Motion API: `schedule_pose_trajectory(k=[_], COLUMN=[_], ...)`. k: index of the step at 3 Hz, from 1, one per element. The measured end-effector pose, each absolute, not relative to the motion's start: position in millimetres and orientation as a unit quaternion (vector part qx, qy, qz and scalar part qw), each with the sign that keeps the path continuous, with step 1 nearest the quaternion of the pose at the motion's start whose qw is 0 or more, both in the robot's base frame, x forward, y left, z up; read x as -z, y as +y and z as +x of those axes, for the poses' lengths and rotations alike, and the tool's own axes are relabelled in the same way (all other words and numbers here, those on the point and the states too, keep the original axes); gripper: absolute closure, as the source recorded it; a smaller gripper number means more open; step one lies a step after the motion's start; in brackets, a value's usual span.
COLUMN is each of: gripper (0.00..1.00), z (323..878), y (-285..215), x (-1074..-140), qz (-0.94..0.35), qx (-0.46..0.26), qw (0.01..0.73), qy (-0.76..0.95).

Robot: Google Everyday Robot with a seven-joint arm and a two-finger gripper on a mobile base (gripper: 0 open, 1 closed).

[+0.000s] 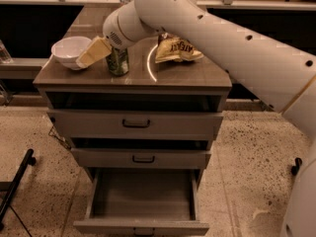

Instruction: Place green can into bottom drawer

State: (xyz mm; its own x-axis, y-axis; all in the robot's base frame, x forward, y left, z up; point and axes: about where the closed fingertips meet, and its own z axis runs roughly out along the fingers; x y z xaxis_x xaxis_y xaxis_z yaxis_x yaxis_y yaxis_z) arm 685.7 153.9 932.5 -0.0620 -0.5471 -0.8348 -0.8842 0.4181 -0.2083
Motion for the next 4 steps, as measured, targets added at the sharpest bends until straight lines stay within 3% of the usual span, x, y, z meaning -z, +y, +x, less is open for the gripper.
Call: schedule_pose_trajectory(k=[4], gripper=[0.0], z=[705.9], y=[109.5], x=[-927.9], qz=[-0.437], qx=[-0.234], qw=[0.499], qy=[0.711])
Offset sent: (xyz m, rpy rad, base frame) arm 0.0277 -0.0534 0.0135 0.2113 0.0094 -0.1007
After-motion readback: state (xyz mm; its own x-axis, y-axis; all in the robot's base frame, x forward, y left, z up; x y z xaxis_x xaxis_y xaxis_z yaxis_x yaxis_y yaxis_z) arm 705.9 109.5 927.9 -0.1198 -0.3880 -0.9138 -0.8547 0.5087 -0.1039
